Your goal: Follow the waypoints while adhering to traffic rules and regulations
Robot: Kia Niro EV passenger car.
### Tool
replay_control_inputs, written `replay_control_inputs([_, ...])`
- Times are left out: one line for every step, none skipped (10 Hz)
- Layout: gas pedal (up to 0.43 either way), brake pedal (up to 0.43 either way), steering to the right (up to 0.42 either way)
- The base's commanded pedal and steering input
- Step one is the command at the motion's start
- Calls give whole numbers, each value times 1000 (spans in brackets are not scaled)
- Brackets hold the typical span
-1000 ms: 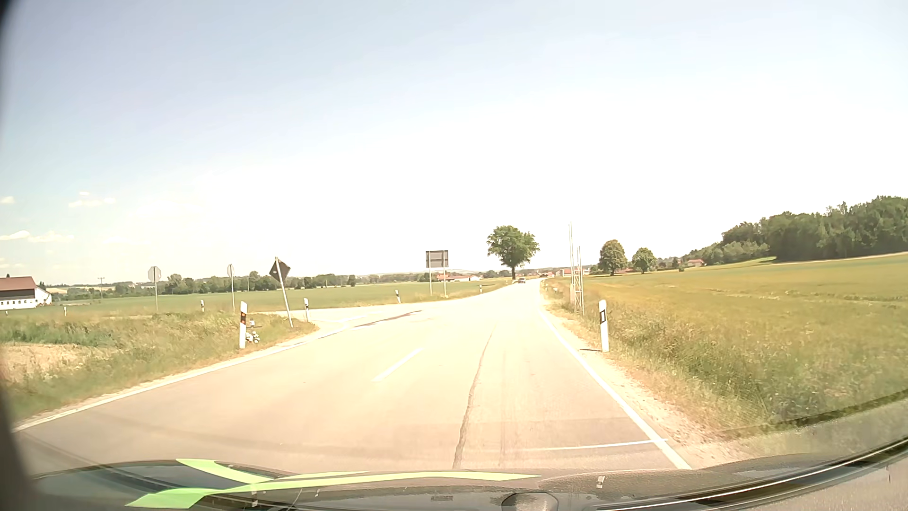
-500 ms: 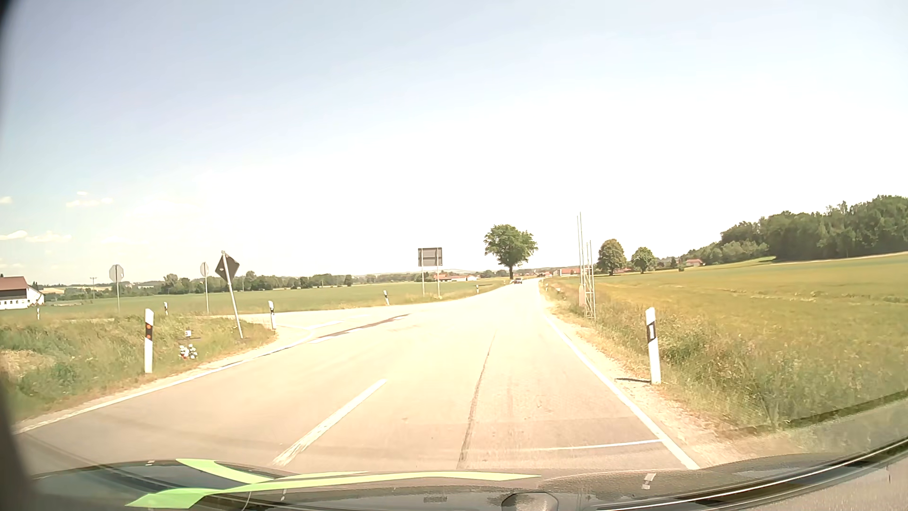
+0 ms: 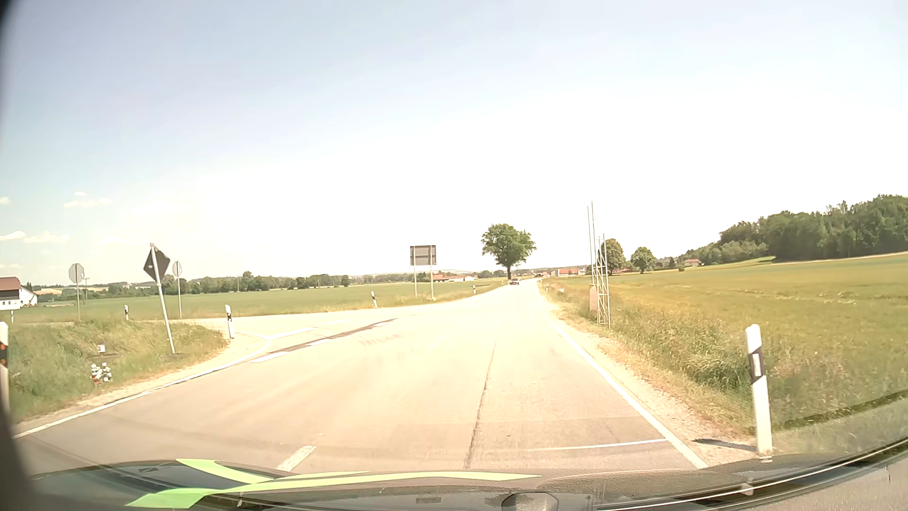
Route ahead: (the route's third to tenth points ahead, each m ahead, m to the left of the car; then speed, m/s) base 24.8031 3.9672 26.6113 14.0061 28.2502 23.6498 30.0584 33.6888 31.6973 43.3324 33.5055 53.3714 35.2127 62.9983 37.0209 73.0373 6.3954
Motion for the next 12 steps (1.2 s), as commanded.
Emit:
replay_control_inputs([0,165,5])
replay_control_inputs([0,165,5])
replay_control_inputs([0,165,5])
replay_control_inputs([0,165,5])
replay_control_inputs([0,165,5])
replay_control_inputs([0,159,5])
replay_control_inputs([0,152,5])
replay_control_inputs([0,146,5])
replay_control_inputs([0,140,5])
replay_control_inputs([0,140,5])
replay_control_inputs([0,140,5])
replay_control_inputs([0,140,5])
